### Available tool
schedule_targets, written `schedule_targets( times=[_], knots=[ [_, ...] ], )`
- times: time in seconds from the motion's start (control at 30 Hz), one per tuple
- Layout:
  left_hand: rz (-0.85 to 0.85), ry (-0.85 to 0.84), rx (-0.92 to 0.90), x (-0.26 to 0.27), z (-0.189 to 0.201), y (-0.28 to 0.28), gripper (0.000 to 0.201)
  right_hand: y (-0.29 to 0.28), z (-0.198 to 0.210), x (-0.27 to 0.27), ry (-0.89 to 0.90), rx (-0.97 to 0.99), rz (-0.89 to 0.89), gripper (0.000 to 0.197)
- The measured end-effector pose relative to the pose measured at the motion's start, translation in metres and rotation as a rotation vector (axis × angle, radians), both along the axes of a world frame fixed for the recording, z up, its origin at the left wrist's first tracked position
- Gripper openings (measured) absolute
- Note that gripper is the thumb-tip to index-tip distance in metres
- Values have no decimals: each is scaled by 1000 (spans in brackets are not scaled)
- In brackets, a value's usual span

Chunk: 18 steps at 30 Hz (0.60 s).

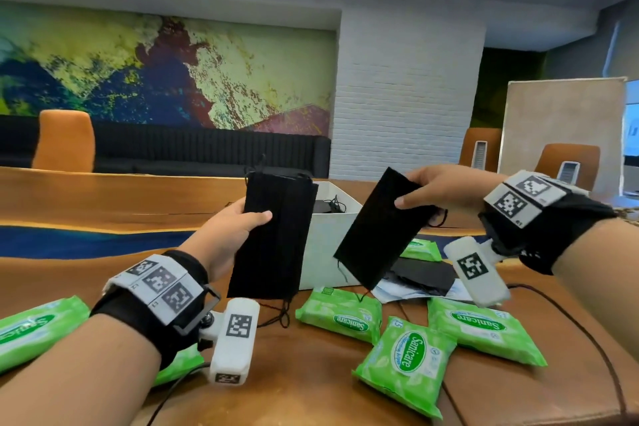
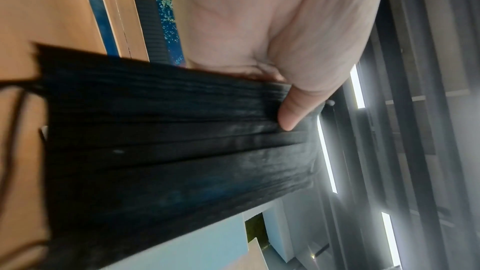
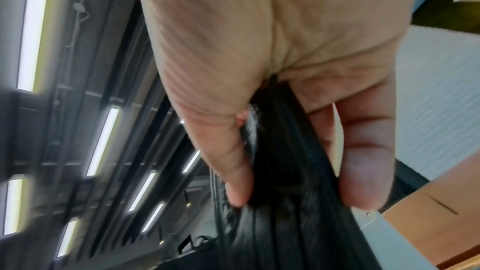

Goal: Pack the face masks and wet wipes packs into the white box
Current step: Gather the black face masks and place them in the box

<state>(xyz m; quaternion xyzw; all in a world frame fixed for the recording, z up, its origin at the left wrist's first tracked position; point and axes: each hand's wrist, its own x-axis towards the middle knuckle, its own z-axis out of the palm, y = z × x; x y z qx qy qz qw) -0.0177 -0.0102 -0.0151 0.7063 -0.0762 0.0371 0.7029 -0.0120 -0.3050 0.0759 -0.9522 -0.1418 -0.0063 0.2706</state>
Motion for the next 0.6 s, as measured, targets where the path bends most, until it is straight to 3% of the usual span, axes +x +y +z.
schedule_targets(
  times=[0.17,0.27,0.47,0.6],
  knots=[
    [5,13,17,-4,-3,0,23,35,-1,-8,89,-107,254,17],
    [-29,49,-11,-6,-9,-4,24,58,-7,-9,59,-126,337,13],
    [-84,96,-151,-9,-17,-18,27,96,-20,-5,-115,-206,356,23],
    [-54,117,-143,-8,-20,-18,41,110,-31,0,-208,-227,334,17]
  ],
)
